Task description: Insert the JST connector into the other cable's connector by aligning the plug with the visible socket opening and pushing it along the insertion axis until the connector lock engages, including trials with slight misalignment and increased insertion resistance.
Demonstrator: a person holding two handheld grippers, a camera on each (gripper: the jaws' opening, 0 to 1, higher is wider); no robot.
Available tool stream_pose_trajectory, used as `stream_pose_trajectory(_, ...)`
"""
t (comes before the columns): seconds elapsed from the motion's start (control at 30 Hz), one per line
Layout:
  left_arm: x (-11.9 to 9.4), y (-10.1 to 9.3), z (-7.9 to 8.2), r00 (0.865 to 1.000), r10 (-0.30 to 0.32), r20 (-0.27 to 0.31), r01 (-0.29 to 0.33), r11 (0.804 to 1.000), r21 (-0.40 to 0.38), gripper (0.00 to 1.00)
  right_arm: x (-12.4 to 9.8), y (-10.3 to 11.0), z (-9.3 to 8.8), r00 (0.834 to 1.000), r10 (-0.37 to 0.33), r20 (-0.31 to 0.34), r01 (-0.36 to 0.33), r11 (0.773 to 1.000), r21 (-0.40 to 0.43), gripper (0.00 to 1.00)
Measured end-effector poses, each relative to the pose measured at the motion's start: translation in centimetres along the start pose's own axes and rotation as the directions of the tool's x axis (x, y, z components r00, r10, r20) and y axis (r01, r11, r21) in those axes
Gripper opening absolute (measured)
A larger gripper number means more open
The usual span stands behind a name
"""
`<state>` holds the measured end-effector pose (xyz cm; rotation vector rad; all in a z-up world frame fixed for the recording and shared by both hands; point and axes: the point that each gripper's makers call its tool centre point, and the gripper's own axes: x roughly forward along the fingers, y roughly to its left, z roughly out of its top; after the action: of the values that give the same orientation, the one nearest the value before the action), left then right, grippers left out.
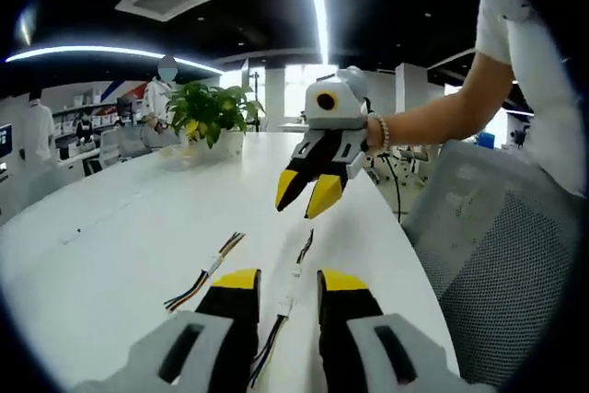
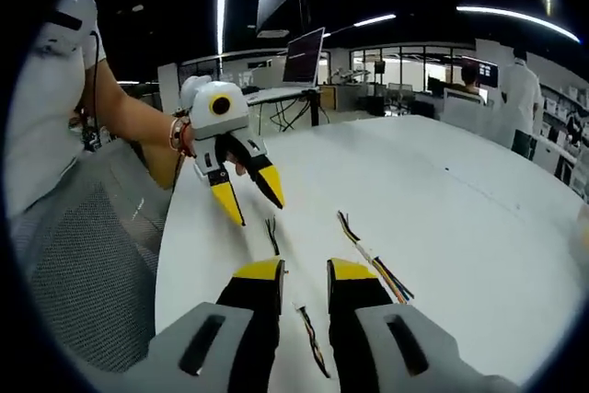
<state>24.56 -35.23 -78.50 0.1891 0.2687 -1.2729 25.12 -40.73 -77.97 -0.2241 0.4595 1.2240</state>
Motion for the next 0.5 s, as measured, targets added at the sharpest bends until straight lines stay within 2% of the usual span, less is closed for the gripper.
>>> stream_pose_trajectory(0.17,0.7,-0.3,-1.5,1.0,-0.002,-0.022,0.002,1.0,-0.015,0.19,0.6,0.4,-1.3,0.999,0.033,-0.027,-0.033,0.999,-0.013,0.17)
stream_pose_trajectory(0.23,0.7,0.1,-1.6,1.0,0.028,0.002,-0.028,0.999,-0.033,0.18,1.0,0.4,-2.0,0.998,0.042,-0.044,-0.043,0.999,-0.017,0.17)
stream_pose_trajectory(0.3,0.7,0.3,-1.8,0.999,0.032,0.012,-0.032,0.998,-0.053,0.18,1.4,0.4,-2.7,0.997,0.052,-0.063,-0.053,0.998,-0.015,0.16)
stream_pose_trajectory(0.5,0.9,0.6,-2.6,0.999,0.04,-0.006,-0.04,0.998,-0.054,0.18,2.1,0.4,-3.9,0.994,0.072,-0.088,-0.074,0.997,-0.016,0.14)
